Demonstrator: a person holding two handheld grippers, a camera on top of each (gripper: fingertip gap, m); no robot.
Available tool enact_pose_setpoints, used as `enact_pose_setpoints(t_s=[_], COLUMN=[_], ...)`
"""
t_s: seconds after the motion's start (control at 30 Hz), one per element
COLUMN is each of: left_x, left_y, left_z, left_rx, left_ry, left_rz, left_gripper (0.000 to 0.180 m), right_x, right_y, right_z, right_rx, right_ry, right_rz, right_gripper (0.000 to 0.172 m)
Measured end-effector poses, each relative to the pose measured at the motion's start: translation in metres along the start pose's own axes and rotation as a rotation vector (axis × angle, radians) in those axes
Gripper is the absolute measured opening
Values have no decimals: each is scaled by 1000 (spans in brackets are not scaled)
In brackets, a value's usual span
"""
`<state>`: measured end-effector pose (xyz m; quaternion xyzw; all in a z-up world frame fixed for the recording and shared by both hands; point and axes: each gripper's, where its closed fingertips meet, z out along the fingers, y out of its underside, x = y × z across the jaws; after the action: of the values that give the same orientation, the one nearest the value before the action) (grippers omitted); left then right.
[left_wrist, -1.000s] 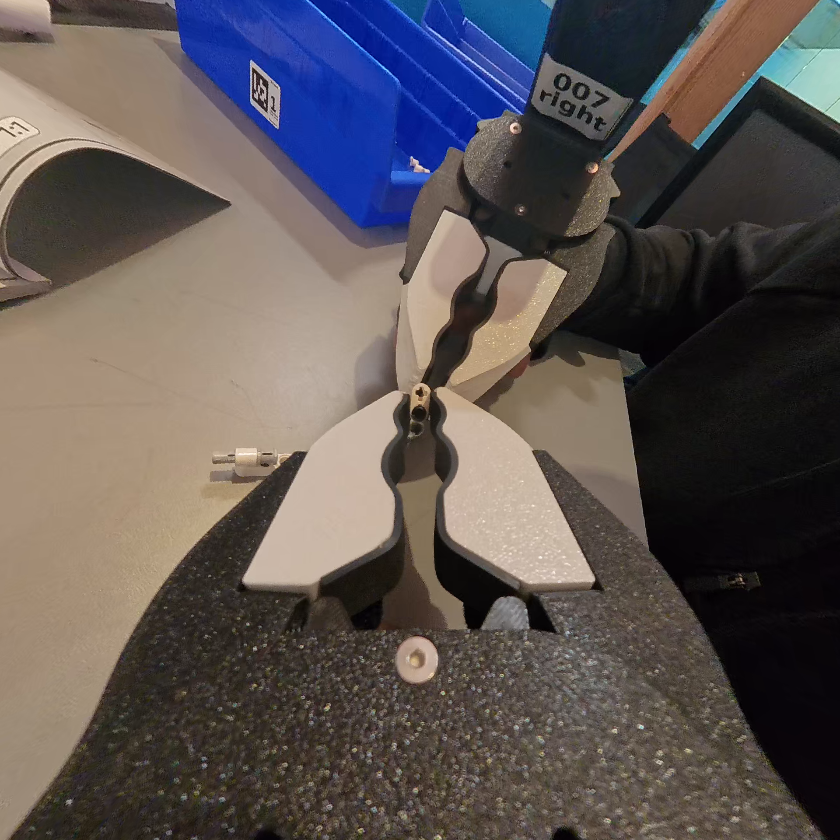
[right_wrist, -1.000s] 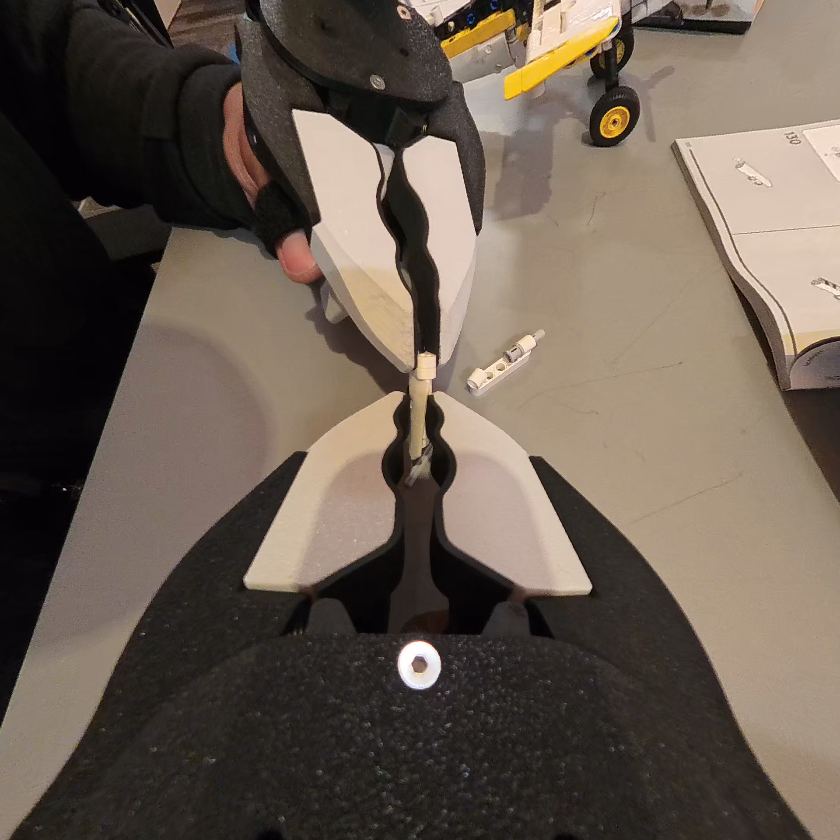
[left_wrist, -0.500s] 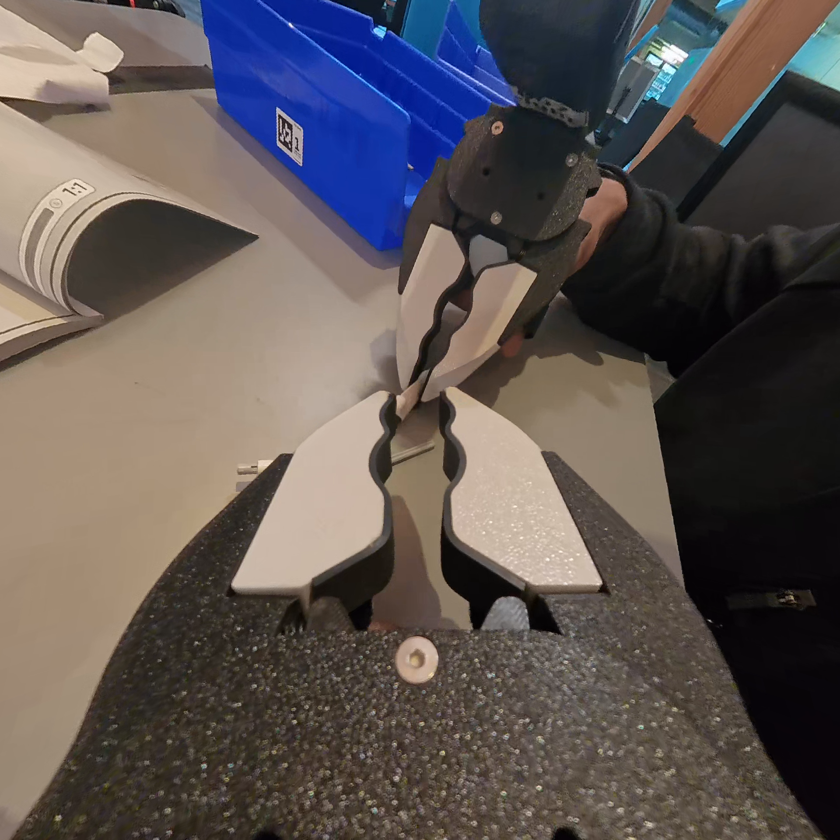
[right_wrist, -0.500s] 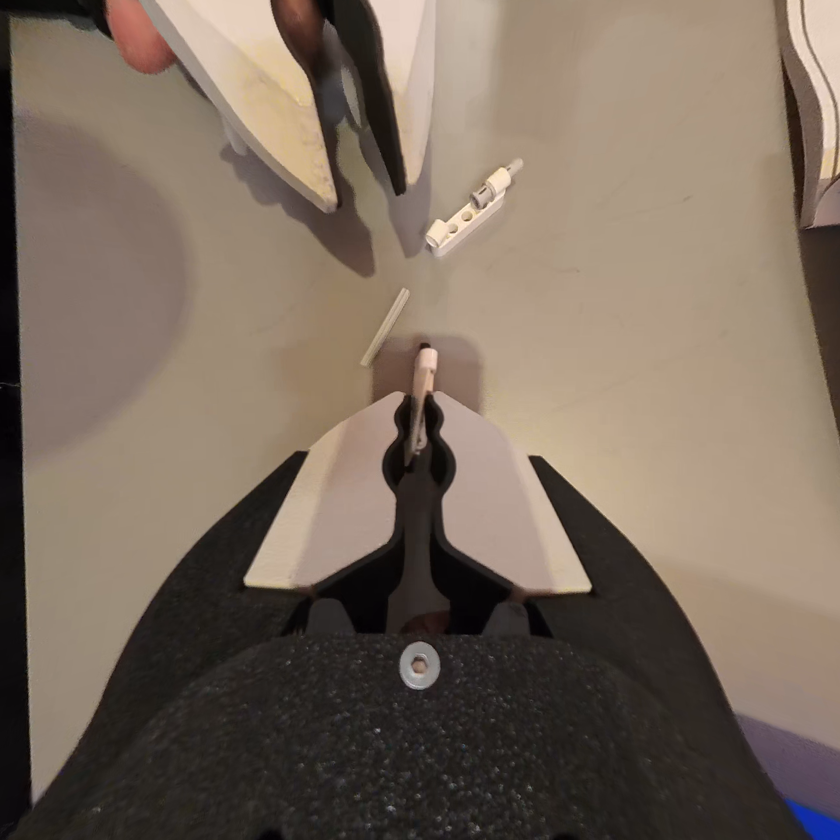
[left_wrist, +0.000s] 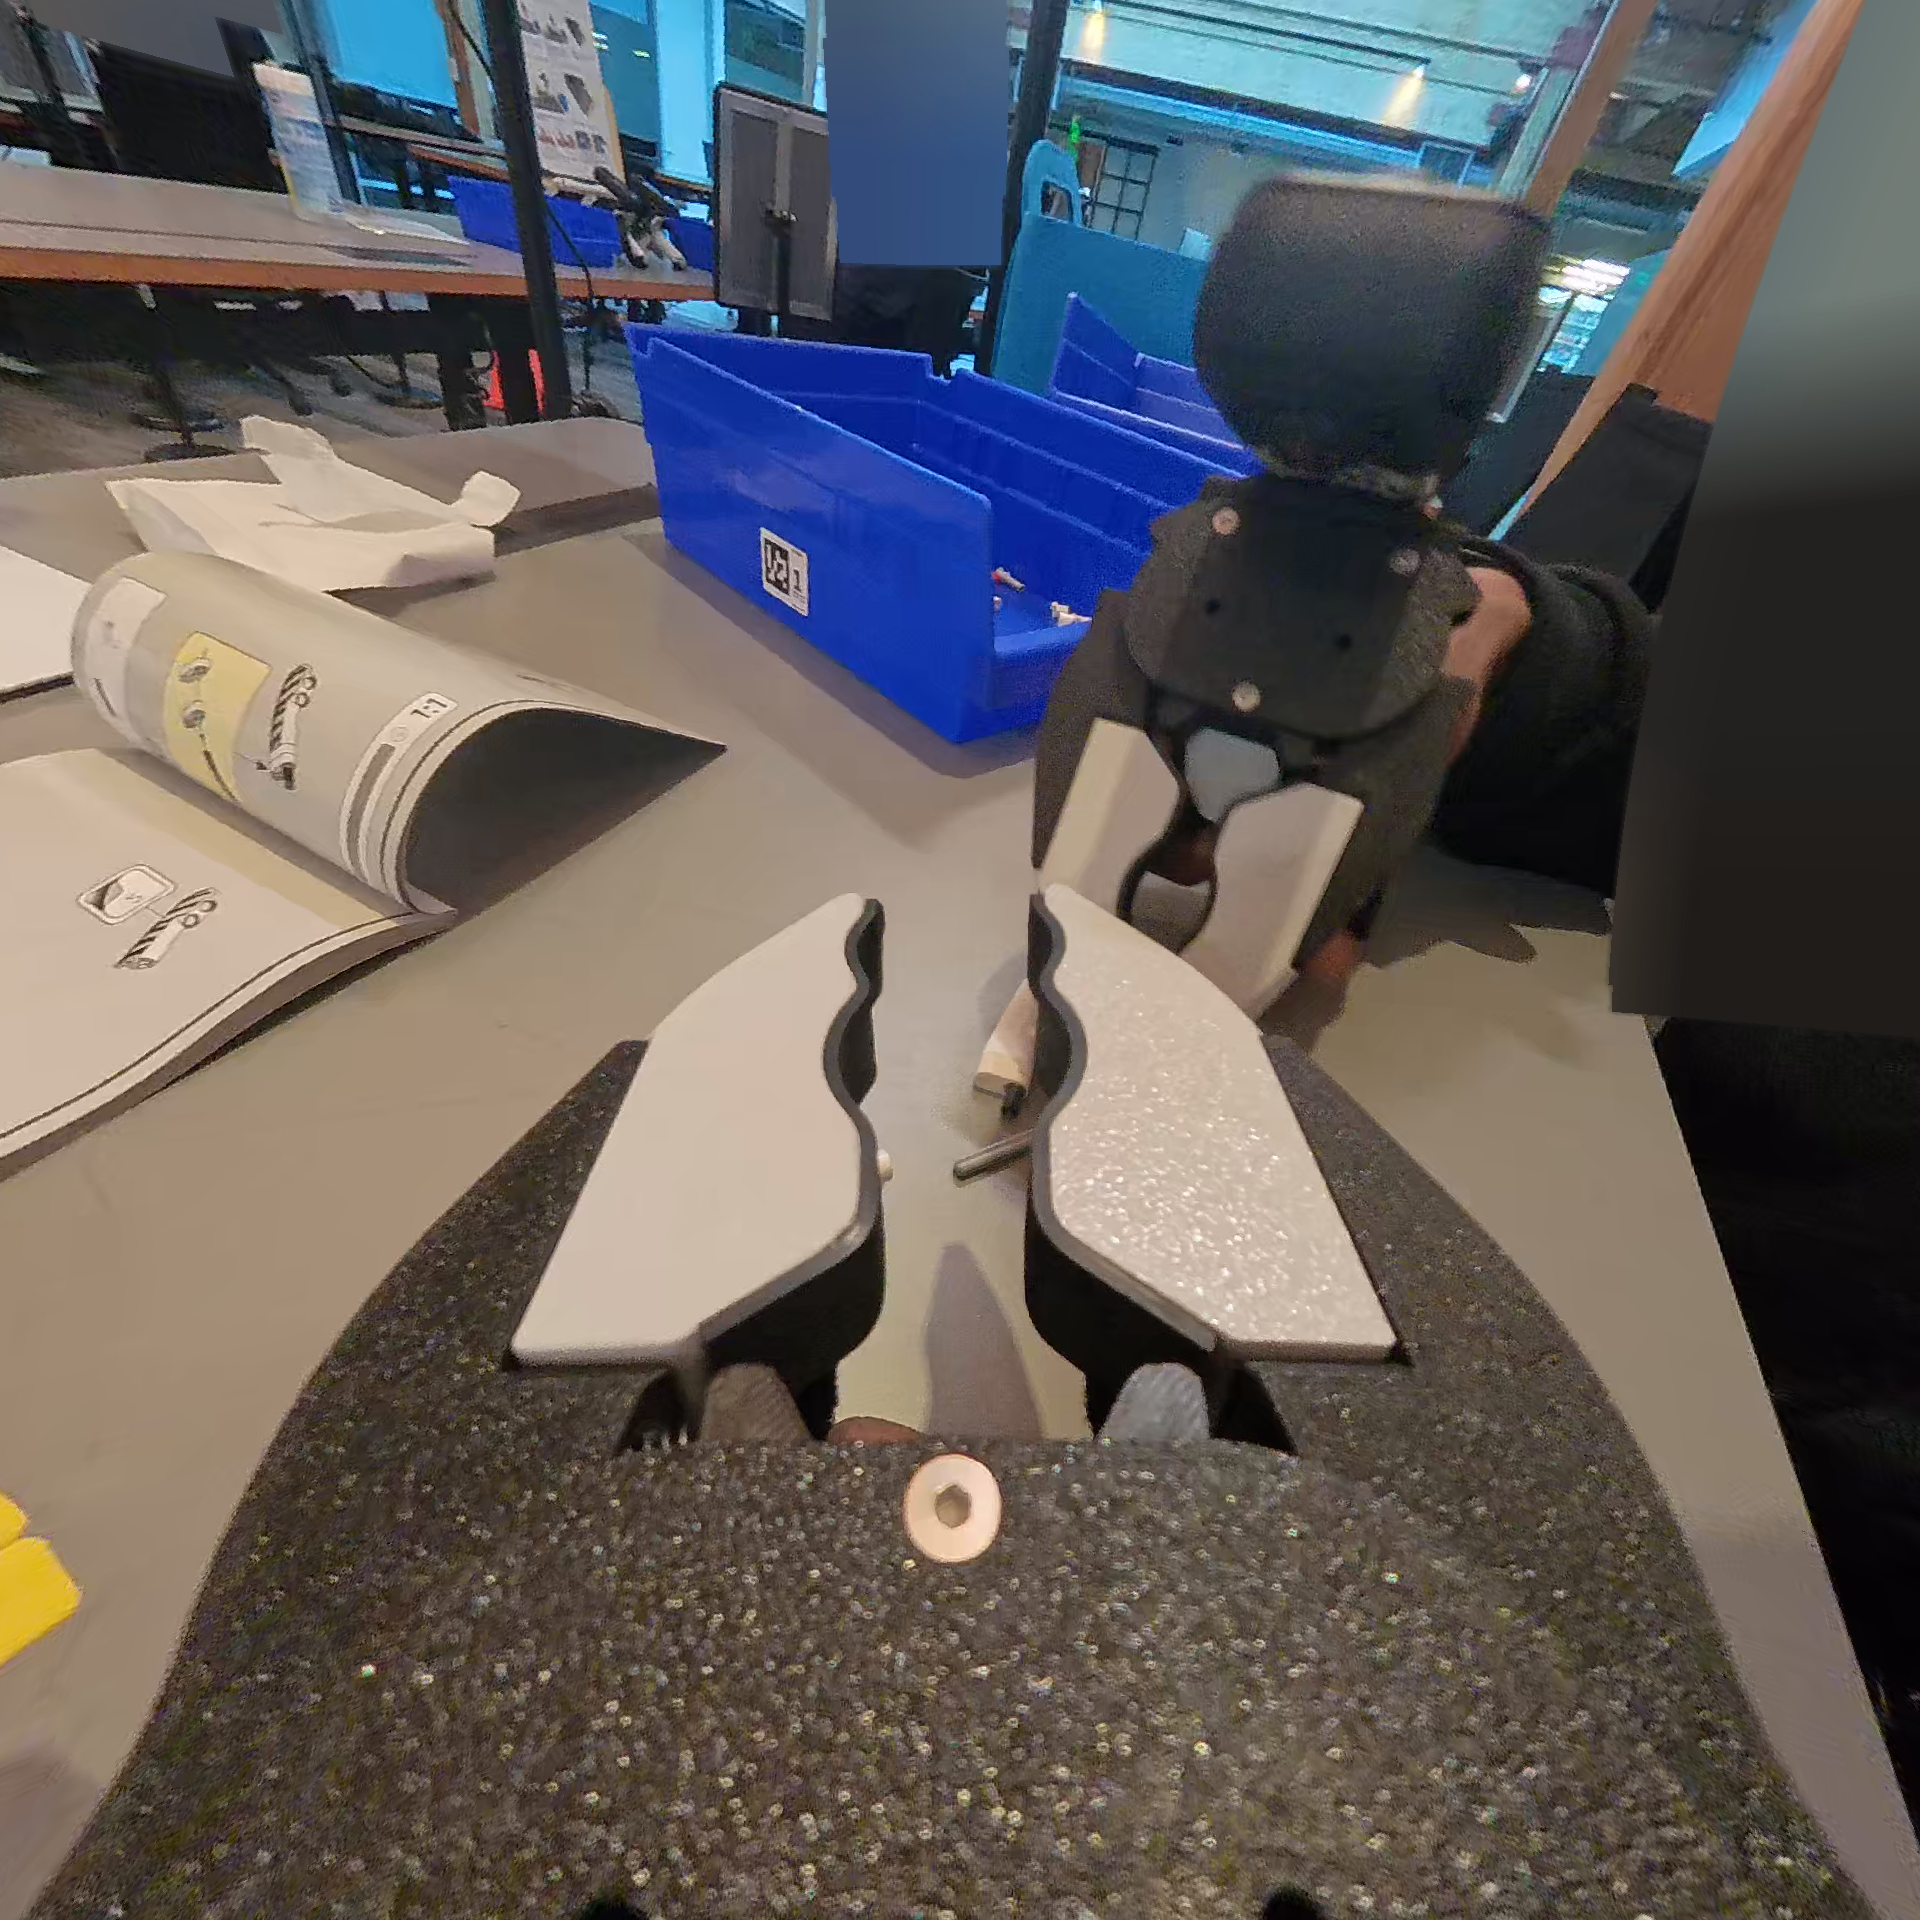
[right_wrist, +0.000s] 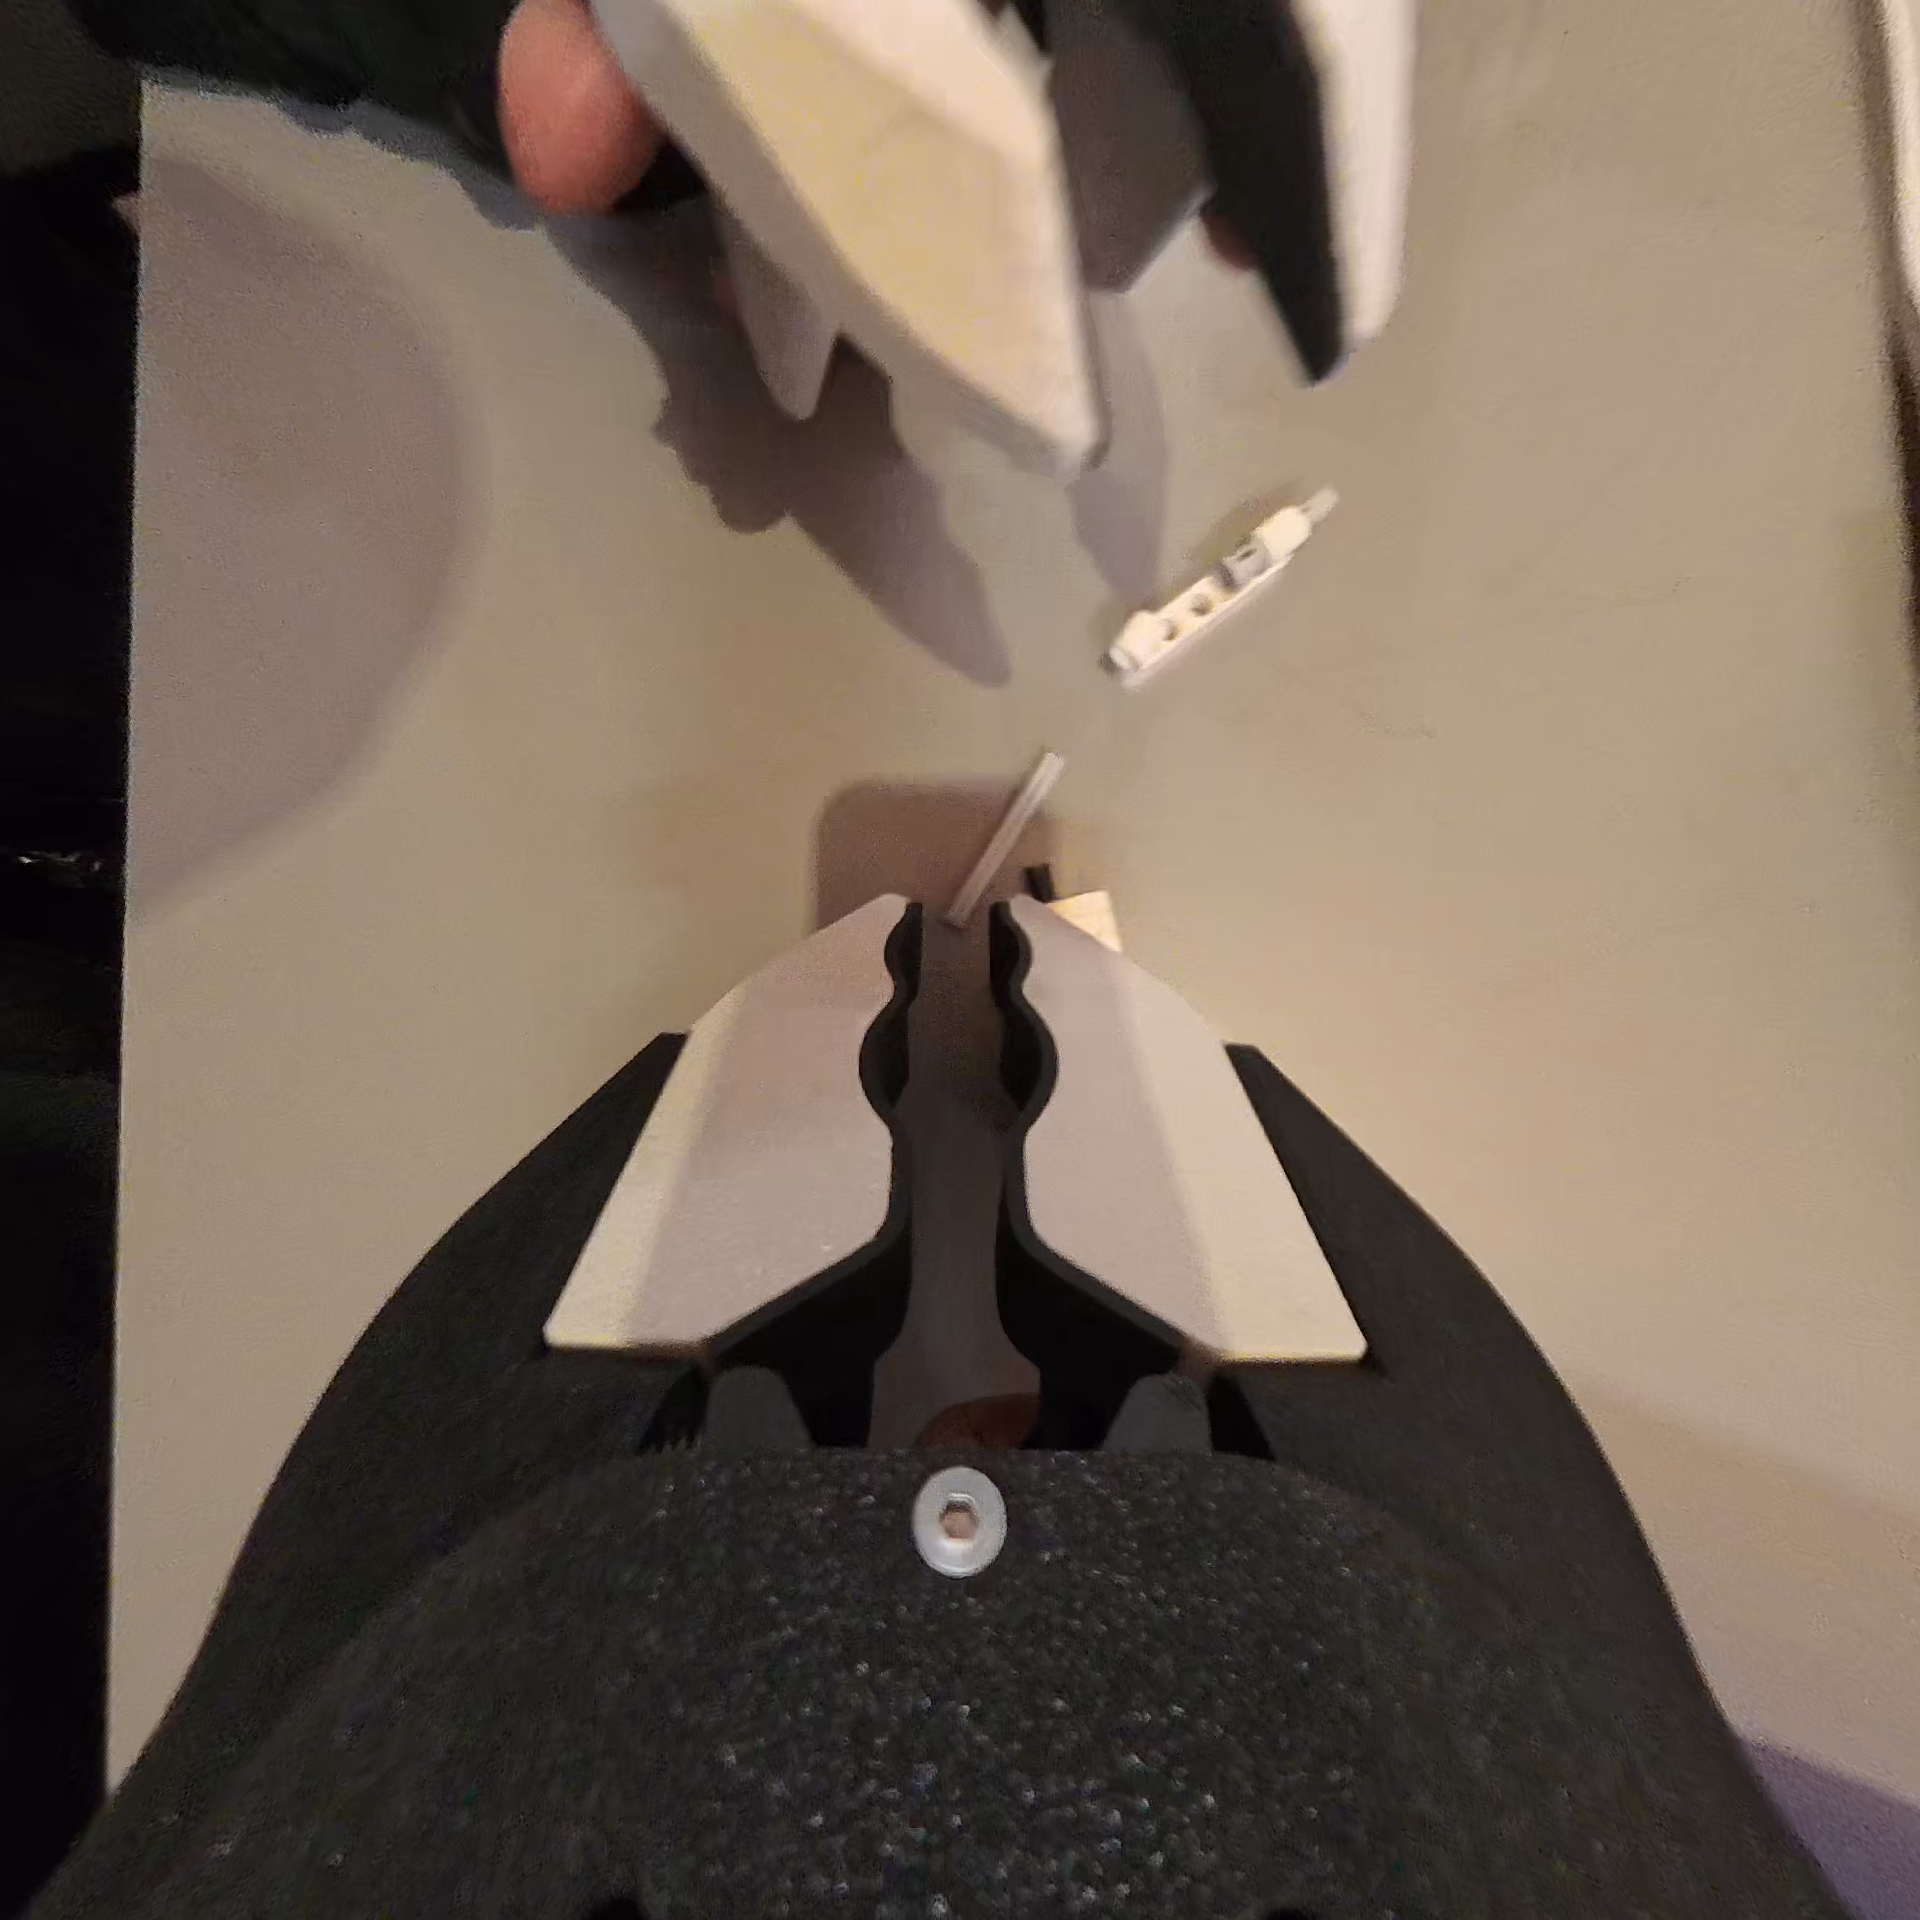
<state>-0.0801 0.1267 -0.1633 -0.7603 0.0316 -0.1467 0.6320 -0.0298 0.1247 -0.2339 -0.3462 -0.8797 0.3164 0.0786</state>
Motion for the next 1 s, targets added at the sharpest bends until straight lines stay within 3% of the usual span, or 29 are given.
enact_pose_setpoints(t_s=[0.13,0.5,0.73,1.0], left_x=[-2,-1,-3,-6], left_y=[1,4,6,3], left_z=[0,1,1,-3], left_rx=[-11,-30,-42,-32], left_ry=[-12,-16,-18,1], left_rz=[5,10,-4,-33], left_gripper=[26,26,26,26], right_x=[-6,-1,3,10], right_y=[6,-5,-7,-17], right_z=[14,21,24,15], right_rx=[-63,-32,-19,62], right_ry=[19,86,141,166], right_rz=[26,87,54,-2], right_gripper=[12,18,4,4])
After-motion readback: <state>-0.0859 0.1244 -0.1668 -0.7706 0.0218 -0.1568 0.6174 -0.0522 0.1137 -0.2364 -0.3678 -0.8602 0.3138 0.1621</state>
